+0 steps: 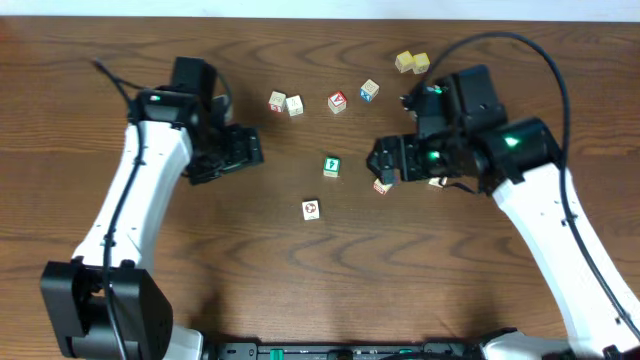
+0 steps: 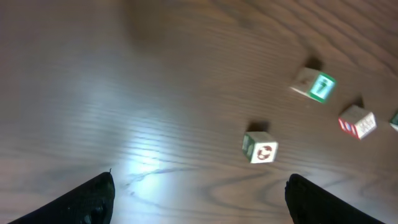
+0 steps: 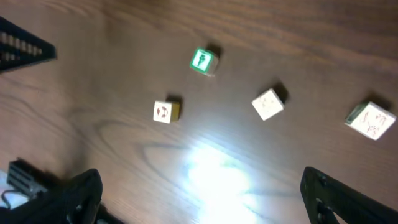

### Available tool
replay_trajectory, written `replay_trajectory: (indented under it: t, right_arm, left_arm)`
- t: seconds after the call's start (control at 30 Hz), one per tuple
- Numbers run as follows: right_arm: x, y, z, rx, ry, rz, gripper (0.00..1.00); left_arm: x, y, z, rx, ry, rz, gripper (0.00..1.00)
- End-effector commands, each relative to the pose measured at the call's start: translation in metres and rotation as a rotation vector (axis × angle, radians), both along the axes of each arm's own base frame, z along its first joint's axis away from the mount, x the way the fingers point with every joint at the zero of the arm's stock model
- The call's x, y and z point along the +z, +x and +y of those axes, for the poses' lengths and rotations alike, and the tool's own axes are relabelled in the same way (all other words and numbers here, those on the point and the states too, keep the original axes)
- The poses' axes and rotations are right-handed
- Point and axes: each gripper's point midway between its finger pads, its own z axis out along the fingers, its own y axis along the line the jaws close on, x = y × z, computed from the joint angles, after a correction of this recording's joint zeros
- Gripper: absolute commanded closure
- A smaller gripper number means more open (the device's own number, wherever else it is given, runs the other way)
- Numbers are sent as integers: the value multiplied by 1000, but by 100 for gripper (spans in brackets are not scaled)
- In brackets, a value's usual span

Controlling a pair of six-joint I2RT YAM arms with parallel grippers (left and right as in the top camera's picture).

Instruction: Lift 4 blocks

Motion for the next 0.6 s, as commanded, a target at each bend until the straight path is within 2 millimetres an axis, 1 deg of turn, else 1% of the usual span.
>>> replay_trajectory:
  t: [0.0, 0.03, 0.13, 0.17, 0.2, 0.3, 0.37, 0.47, 0.5, 0.57]
  right_arm:
    - [-21, 16, 8, -41, -114, 78, 1]
    - [-27, 21, 10, -50, -139, 96, 1]
    - [-40, 37, 33, -29, -135, 127, 1]
    - [-45, 45, 57, 7, -71, 131, 1]
    - [-47, 49, 72, 35, -19, 127, 1]
    - [-53, 56, 109, 107, 88, 112, 1]
    - [-63, 58, 125, 138, 102, 109, 1]
    - [-85, 64, 136, 125, 56, 100, 1]
    - [-91, 66, 136, 91, 34, 100, 1]
    - [-105, 73, 125, -33, -50, 102, 1]
  left_arm:
    - [3, 0, 22, 75, 7, 16, 12]
    - [3, -2, 26, 86, 7, 24, 12]
    - [2, -6, 33, 109, 8, 47, 12]
    - [1, -13, 34, 109, 10, 77, 12]
    - [0, -17, 34, 110, 16, 93, 12]
    - [-1, -25, 38, 112, 41, 123, 12]
    - [-2, -30, 42, 114, 65, 145, 12]
    - [-3, -35, 46, 115, 90, 165, 12]
    - [-3, -36, 47, 115, 93, 166, 12]
    - [-3, -36, 47, 115, 92, 167, 12]
